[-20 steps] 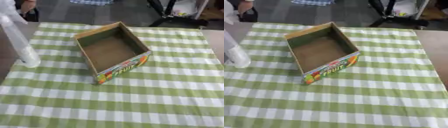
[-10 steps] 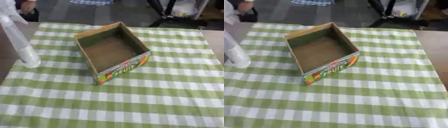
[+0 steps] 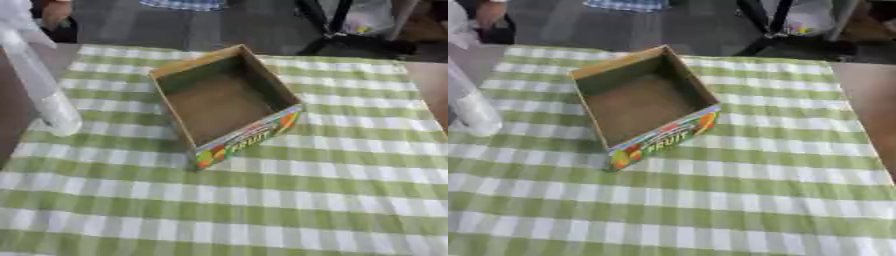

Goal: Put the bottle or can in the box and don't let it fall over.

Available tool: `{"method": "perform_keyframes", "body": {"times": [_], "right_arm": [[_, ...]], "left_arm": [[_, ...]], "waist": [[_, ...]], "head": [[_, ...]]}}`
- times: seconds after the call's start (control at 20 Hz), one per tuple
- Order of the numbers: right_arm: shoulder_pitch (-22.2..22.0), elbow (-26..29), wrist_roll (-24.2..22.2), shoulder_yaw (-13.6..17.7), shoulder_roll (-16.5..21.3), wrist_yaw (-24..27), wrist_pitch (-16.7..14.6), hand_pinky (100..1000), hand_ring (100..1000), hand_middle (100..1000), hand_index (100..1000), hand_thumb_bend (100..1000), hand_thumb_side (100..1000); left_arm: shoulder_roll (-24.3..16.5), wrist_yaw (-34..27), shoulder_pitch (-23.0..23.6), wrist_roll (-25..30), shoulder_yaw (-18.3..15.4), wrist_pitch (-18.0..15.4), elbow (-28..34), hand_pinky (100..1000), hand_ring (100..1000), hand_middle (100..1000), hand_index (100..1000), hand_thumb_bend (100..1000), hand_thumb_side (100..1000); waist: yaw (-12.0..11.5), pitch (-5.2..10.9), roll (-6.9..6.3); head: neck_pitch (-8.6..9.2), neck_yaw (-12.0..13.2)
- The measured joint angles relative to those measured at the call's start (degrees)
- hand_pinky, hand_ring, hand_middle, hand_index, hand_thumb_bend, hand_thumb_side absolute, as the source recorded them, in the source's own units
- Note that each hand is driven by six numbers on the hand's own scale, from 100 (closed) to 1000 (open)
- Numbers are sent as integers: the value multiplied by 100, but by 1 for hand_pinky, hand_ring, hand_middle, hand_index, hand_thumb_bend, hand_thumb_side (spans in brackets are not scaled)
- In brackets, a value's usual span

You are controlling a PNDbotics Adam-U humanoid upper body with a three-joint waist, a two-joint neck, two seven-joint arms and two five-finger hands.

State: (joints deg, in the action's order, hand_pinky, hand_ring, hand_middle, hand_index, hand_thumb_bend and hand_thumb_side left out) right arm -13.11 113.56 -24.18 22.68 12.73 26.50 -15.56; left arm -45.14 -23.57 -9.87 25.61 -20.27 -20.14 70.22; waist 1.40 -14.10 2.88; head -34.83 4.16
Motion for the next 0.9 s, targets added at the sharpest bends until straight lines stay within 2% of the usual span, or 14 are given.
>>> {"method": "perform_keyframes", "body": {"times": [0.4,0.9], "right_arm": [[6,0,-27,-25,-39,-41,26,909,1000,1000,1000,100,635],[52,0,-74,-69,-41,-62,67,909,1000,1000,1000,100,637]], "left_arm": [[-176,-52,-539,294,221,41,-251,1000,1000,986,1000,561,395],[-269,187,-1146,491,510,72,-584,1000,1000,989,1000,567,389]], "waist": [[65,-44,-2],[136,-91,-21]], "head": [[27,69],[83,165]]}}
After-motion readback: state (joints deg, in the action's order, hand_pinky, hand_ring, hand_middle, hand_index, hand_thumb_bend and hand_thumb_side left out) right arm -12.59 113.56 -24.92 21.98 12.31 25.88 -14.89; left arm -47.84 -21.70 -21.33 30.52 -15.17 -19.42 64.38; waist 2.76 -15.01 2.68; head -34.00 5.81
